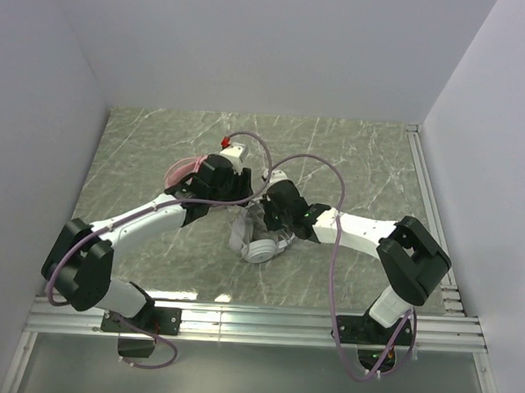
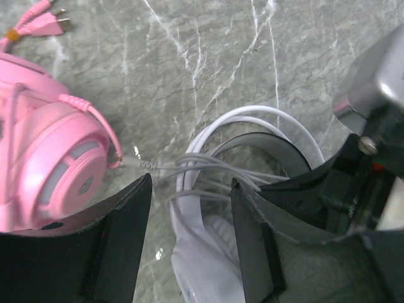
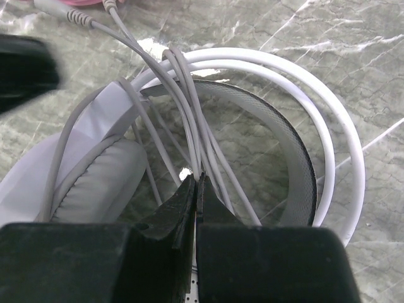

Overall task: Wrap the headphones
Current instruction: Wrap the headphone cable with the right arm

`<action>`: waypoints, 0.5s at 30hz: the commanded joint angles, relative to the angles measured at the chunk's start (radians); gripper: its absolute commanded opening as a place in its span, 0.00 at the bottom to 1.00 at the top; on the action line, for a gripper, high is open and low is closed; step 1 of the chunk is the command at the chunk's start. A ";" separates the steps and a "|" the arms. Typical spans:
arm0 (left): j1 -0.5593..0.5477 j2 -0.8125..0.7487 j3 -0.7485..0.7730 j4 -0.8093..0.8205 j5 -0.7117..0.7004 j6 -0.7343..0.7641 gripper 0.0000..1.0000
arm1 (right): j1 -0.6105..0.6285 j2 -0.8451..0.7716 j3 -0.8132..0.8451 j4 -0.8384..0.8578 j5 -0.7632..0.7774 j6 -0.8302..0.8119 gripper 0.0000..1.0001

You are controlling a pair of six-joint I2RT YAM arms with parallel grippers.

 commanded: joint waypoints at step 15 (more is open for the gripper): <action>-0.001 0.187 -0.027 0.214 0.059 -0.099 0.54 | -0.002 -0.018 -0.011 0.043 -0.002 -0.015 0.00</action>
